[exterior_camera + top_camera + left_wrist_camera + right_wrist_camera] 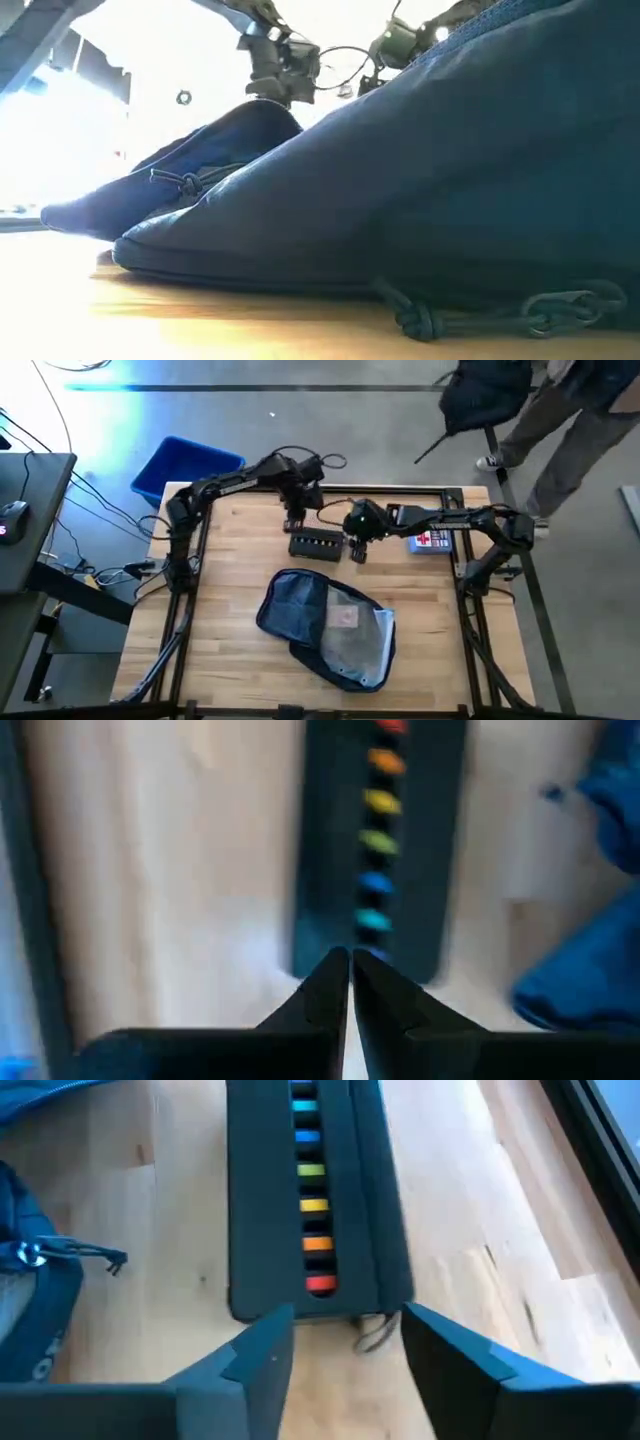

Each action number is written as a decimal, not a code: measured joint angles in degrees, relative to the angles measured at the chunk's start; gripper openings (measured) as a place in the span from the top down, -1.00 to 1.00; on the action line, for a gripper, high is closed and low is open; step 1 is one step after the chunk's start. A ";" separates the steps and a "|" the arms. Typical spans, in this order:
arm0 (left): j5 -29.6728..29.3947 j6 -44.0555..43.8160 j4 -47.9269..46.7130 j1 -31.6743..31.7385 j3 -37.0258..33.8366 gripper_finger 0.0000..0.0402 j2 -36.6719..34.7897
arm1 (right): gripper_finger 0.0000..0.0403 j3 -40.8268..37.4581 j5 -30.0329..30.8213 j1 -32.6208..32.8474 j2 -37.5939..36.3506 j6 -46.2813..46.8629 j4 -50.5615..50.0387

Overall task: Unpack backpack
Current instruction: Put the black pill organizer into the backpack

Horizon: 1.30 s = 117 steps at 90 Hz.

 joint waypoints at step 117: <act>0.10 -26.48 63.82 -9.06 -48.78 1.00 -12.22 | -0.95 26.72 -3.76 -14.84 19.11 -7.73 -32.28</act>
